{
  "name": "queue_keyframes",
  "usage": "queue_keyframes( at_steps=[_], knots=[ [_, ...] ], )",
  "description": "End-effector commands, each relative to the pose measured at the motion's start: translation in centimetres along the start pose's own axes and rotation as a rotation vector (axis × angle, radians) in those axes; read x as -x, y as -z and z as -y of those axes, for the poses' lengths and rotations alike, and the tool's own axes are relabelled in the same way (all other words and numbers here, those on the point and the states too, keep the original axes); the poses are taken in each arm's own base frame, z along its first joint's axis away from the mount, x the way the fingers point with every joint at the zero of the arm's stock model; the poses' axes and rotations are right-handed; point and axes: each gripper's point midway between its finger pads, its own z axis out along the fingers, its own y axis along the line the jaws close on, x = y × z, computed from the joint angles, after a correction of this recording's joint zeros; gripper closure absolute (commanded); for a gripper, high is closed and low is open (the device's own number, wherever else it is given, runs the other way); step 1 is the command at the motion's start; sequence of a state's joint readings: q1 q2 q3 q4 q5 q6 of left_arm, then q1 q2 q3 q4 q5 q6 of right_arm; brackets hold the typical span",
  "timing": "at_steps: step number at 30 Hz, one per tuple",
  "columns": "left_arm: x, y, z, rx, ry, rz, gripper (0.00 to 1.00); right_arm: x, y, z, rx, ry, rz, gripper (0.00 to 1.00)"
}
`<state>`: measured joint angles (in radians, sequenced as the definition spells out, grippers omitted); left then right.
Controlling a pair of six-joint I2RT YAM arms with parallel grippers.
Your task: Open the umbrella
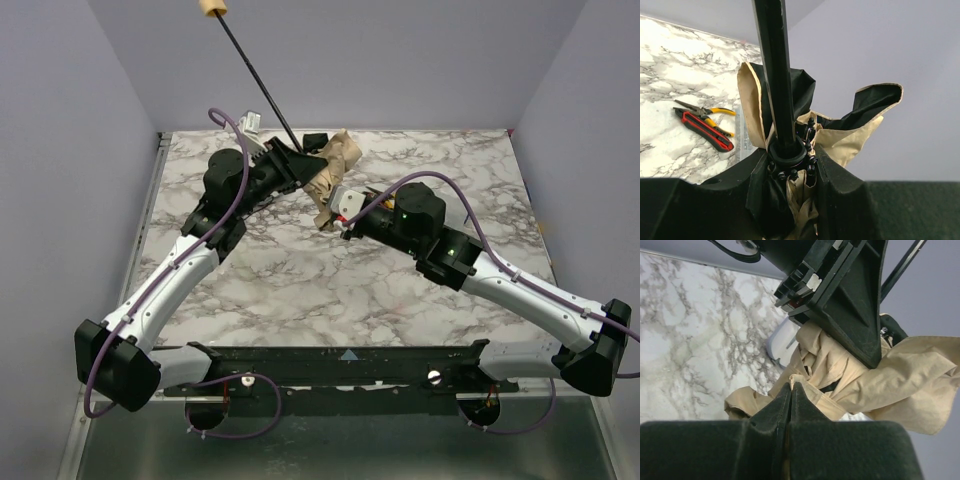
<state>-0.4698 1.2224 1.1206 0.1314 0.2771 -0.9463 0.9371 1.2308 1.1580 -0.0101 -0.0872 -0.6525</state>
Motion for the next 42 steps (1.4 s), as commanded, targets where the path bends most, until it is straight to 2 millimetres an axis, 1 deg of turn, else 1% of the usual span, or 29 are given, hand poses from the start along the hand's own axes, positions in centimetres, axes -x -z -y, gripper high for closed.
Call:
queue_keyframes(
  at_steps=[1,4,6,9,13,14,16,19,24,28,30,32,33,35,36,38,40,42],
  knots=[
    [3.0,0.1,4.8,-0.131,-0.006,0.097,1.00,-1.0,0.1,-5.3,0.201,-0.133,-0.022,1.00],
    [3.3,-0.1,4.8,-0.131,-0.008,0.104,1.00,-0.3,0.5,-6.7,0.263,-0.198,0.011,1.00],
    [3.3,-0.2,4.8,-0.132,-0.008,0.105,1.00,-0.1,0.5,-7.2,0.284,-0.231,0.023,1.00],
    [3.3,-0.2,4.8,-0.134,-0.007,0.105,1.00,0.1,0.3,-7.4,0.292,-0.254,0.021,1.00],
    [3.1,0.0,4.9,-0.139,-0.026,0.101,1.00,0.7,0.7,-7.4,0.315,-0.261,0.030,0.99],
    [3.0,0.1,4.9,-0.142,-0.038,0.097,1.00,1.1,0.8,-7.1,0.307,-0.275,0.029,0.87],
    [2.9,0.3,4.9,-0.150,-0.063,0.094,1.00,1.7,0.9,-6.0,0.255,-0.319,0.025,0.73],
    [2.5,0.6,4.5,-0.161,-0.083,0.078,1.00,2.6,1.5,-4.1,0.184,-0.346,0.031,0.60],
    [2.3,0.9,4.7,-0.199,-0.155,0.065,1.00,3.7,2.8,-1.6,0.107,-0.353,0.049,0.46],
    [2.0,1.0,4.6,-0.227,-0.200,0.046,1.00,5.0,3.7,2.1,-0.003,-0.362,0.071,0.44],
    [1.6,1.2,4.6,-0.250,-0.243,0.034,1.00,5.4,4.0,4.4,-0.073,-0.389,0.078,0.40],
    [1.0,1.5,4.9,-0.286,-0.296,0.017,1.00,5.4,4.3,6.8,-0.139,-0.449,0.081,0.39],
    [0.7,1.7,5.1,-0.306,-0.320,0.004,1.00,5.1,4.5,8.0,-0.174,-0.480,0.078,0.38],
    [-0.3,2.1,5.3,-0.353,-0.382,-0.034,1.00,5.0,4.8,9.8,-0.216,-0.536,0.086,0.36],
    [-0.8,2.3,5.4,-0.382,-0.415,-0.055,1.00,5.0,4.9,10.4,-0.230,-0.563,0.091,0.36],
    [-2.2,2.8,5.7,-0.456,-0.484,-0.114,1.00,5.1,4.8,10.8,-0.228,-0.591,0.099,0.35],
    [-3.3,3.3,5.9,-0.510,-0.539,-0.155,1.00,5.4,4.7,10.6,-0.207,-0.607,0.109,0.35],
    [-4.1,3.7,6.0,-0.560,-0.590,-0.183,1.00,5.7,4.4,10.0,-0.168,-0.621,0.117,0.34]
  ],
)
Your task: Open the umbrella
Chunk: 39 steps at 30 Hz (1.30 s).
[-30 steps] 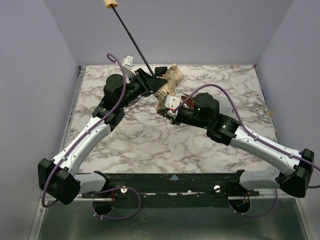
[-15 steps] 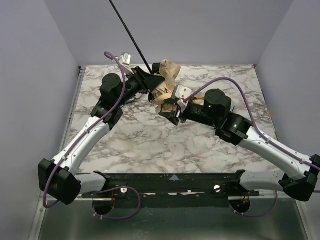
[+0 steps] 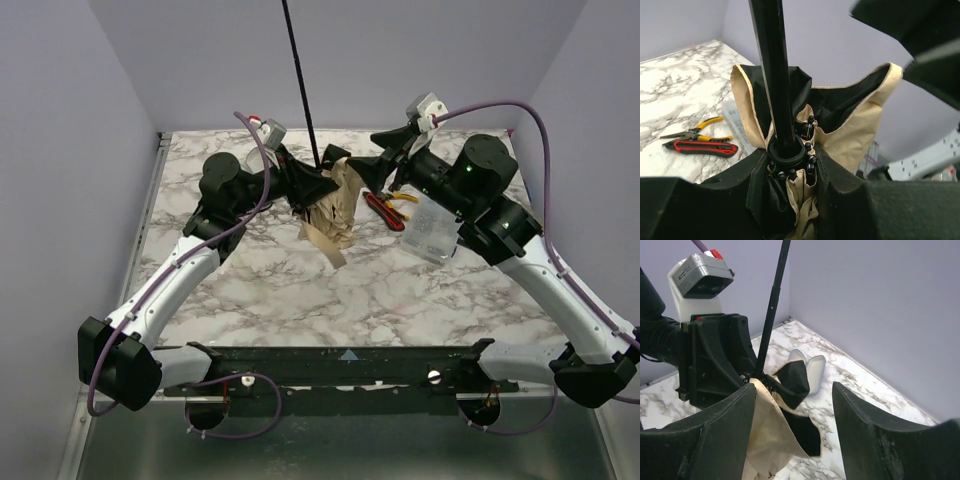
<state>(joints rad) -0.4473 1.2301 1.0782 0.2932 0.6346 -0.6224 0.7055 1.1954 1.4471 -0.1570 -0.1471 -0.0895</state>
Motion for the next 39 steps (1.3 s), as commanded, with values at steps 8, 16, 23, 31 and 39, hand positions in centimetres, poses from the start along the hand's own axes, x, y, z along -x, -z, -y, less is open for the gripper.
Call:
queue_keyframes(
  at_steps=[8,16,23,31,39],
  knots=[
    [-1.6,1.1,5.8,-0.351,-0.335,-0.103,1.00,-0.2,-1.2,-5.5,0.282,-0.224,-0.016,0.36],
    [-2.8,1.0,7.1,-0.408,-0.411,-0.125,1.00,0.1,-2.6,-5.6,0.290,-0.268,0.009,0.47],
    [-3.0,1.0,7.4,-0.425,-0.424,-0.146,1.00,-1.1,-3.5,-5.7,0.303,-0.262,-0.020,0.91],
    [-2.5,2.2,4.0,-0.270,-0.390,-0.188,0.48,-1.0,-4.2,-2.0,0.108,-0.197,0.005,1.00],
    [-0.2,5.0,0.8,-0.012,-0.489,-0.124,0.01,-1.0,-4.9,1.3,-0.050,-0.091,0.064,1.00]
  ],
)
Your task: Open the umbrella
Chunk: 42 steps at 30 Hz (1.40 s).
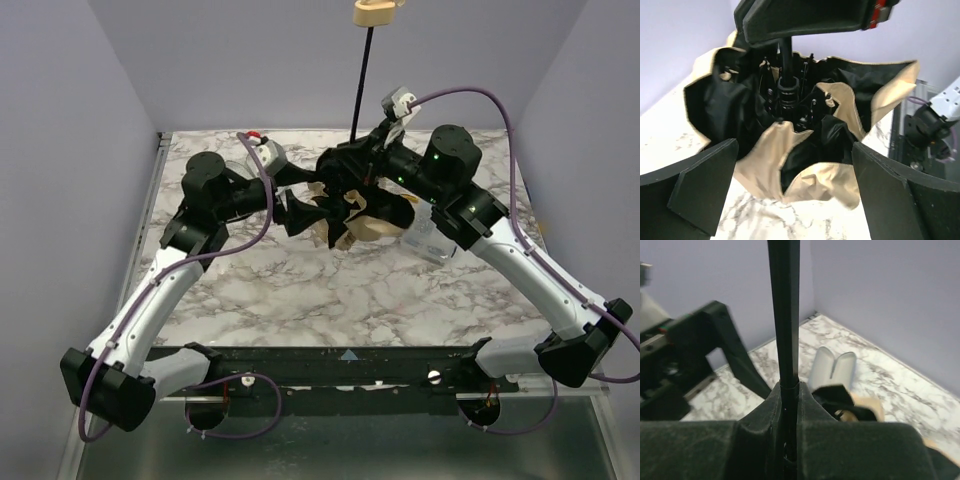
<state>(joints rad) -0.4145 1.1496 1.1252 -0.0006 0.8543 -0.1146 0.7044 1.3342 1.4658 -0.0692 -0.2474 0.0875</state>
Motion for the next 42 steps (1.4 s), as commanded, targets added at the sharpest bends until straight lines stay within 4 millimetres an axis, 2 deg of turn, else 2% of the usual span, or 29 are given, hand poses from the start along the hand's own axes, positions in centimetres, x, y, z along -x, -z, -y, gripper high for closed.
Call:
queue_keyframes(
  at_steps=[1,7,10,17,19,22,27,29,31,34,38,42],
  knots=[
    [1.3,2.6,-1.4,0.160,-0.082,0.016,0.01,2.1,-0.3,3.2,-0.154,0.095,0.108,1.00],
    [1.4,4.3,-1.6,0.169,-0.080,0.027,0.02,1.2,-0.5,3.2,-0.124,0.199,0.124,1.00],
    [2.2,4.9,-1.3,0.164,-0.096,0.048,0.02,1.2,-0.7,2.0,-0.049,0.226,0.131,1.00],
    [3.0,5.1,-0.9,0.136,-0.155,0.049,0.04,1.7,-0.8,1.9,-0.042,0.285,0.156,1.00],
    [3.4,5.0,-1.0,0.130,-0.162,0.055,0.10,2.6,-0.8,1.4,-0.015,0.298,0.183,1.00],
    [4.0,4.5,-1.6,0.129,-0.188,0.065,0.30,3.5,-0.9,0.0,0.053,0.288,0.201,1.00],
    [5.0,3.1,-2.0,0.109,-0.355,0.042,0.50,1.8,-1.0,-0.1,0.067,0.259,0.165,1.00],
    [4.8,2.2,-1.8,0.080,-0.396,0.011,0.63,1.4,-1.1,-0.1,0.068,0.230,0.157,1.00],
    [4.2,1.2,-1.3,0.036,-0.419,-0.020,0.72,1.2,-1.3,0.0,0.059,0.198,0.157,1.00],
    [3.1,0.0,-0.4,-0.022,-0.450,-0.030,0.75,1.1,-1.6,0.5,0.026,0.144,0.159,1.00],
    [0.0,-1.2,0.9,-0.106,-0.520,-0.076,0.82,1.2,-1.8,0.7,0.008,0.084,0.169,1.00],
    [-2.4,-2.3,1.6,-0.163,-0.564,-0.121,0.82,1.3,-1.9,0.6,0.012,0.063,0.169,1.00]
  ],
)
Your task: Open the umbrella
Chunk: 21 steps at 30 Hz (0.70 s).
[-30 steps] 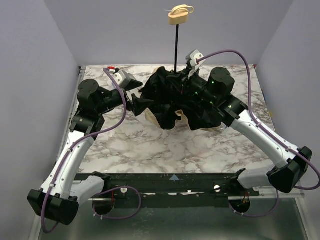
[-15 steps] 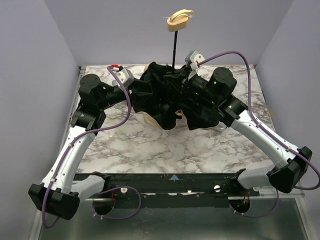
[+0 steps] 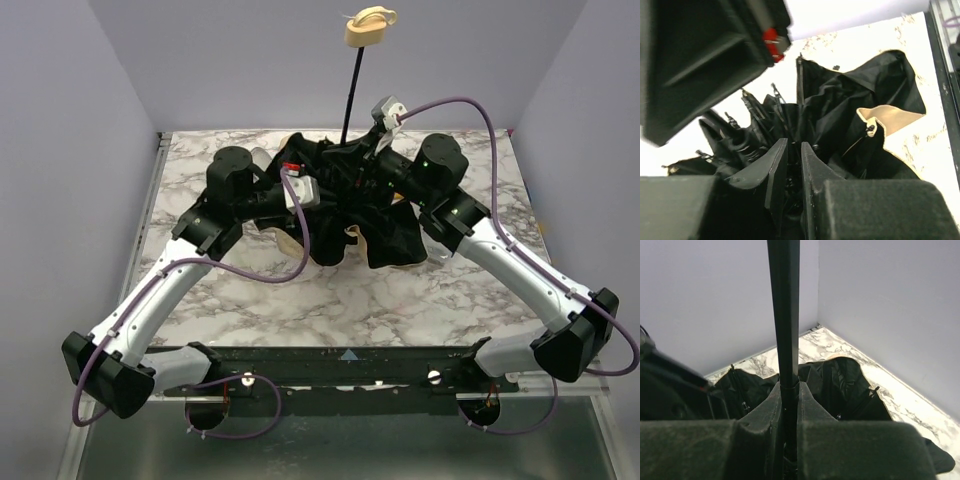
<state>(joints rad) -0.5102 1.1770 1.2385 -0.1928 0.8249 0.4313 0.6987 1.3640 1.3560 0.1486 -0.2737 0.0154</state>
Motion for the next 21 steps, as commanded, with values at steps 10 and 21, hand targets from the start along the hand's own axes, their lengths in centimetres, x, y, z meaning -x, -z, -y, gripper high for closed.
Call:
queue_keyframes(
  at_steps=[10,21],
  knots=[
    [-8.6,0.3,9.3,-0.340,-0.131,-0.193,0.83,4.6,-0.9,1.6,-0.082,0.025,0.142,1.00],
    [-11.9,4.0,11.8,-0.317,-0.085,-0.323,0.84,7.1,-0.7,1.2,-0.047,0.124,0.191,1.00]
  ],
)
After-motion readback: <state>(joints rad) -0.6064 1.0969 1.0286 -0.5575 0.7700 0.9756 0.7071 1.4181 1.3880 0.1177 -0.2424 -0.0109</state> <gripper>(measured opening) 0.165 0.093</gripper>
